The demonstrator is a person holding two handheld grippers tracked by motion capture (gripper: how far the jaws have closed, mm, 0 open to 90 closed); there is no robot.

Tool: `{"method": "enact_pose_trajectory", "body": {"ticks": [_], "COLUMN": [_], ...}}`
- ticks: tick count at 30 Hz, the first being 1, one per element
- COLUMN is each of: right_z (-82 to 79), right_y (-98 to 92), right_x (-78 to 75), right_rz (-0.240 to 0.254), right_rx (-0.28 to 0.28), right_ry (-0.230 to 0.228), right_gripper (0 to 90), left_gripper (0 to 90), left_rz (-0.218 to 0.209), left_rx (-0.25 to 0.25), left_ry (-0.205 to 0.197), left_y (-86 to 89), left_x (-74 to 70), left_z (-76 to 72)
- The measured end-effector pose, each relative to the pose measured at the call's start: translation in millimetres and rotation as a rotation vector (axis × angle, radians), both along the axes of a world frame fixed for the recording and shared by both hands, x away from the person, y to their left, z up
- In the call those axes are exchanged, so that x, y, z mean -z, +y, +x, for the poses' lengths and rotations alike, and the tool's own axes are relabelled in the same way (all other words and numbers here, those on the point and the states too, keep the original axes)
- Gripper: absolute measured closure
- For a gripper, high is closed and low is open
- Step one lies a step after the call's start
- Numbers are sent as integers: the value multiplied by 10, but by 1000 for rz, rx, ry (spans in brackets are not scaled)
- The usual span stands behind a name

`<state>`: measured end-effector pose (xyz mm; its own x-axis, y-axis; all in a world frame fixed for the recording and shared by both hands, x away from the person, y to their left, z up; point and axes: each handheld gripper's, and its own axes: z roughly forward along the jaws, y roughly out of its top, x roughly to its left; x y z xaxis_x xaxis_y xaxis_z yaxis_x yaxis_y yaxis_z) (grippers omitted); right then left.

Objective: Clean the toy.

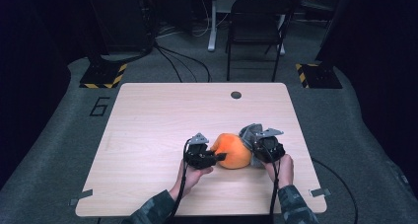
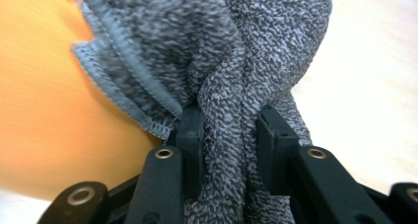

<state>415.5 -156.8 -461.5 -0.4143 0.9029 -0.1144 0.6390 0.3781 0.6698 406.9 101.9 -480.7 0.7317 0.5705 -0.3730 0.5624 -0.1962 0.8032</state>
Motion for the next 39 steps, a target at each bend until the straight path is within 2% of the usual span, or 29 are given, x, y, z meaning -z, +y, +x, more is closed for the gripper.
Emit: {"method": "enact_pose_trajectory", "body": {"ticks": [2,6,8,10,12,13,15,18,19,21,22,24,27,29,32,36,39], "right_z": [38,120,130,95,16,-38,-164,-273,-286,-277,-255,-198,-157,-124,-68,10,61], "right_y": [-32,-92,-124,-156,-156,-126,2,244,323,416,405,311,210,150,63,-30,-37], "right_x": [94,281,241,103,-111,-222,-445,-536,-513,-413,-364,-321,-278,-233,-150,42,184], "right_rz": [-15,-33,-23,4,48,78,124,105,81,27,34,79,56,67,46,14,-11], "right_rx": [20,23,34,47,34,21,-49,-136,-158,-156,-150,-138,-105,-80,-37,16,23], "right_ry": [31,98,87,54,0,-42,-124,-162,-155,-143,-133,-108,-97,-75,-45,9,46], "right_gripper": [673,672,672,673,672,672,672,671,671,670,669,665,664,665,666,667,667], "left_gripper": [761,761,761,761,761,761,761,761,761,761,760,760,759,759,760,760,760], "left_rz": [0,2,-2,1,-2,0,0,1,5,7,8,5,4,3,2,4,7], "left_rx": [-1,-4,-7,-6,-7,-7,-6,-6,-3,-4,-2,-1,-1,-1,-1,1,0], "left_ry": [2,1,-1,2,0,-1,-1,3,-3,4,4,-1,0,-1,3,-1,-1], "left_y": [2,13,17,23,18,17,18,23,28,26,24,14,15,12,11,12,14], "left_x": [-2,-3,0,-1,0,-2,-1,0,2,8,15,17,18,17,15,12,12], "left_z": [-1,4,9,11,11,10,13,16,22,18,18,14,16,16,15,16,15]}}
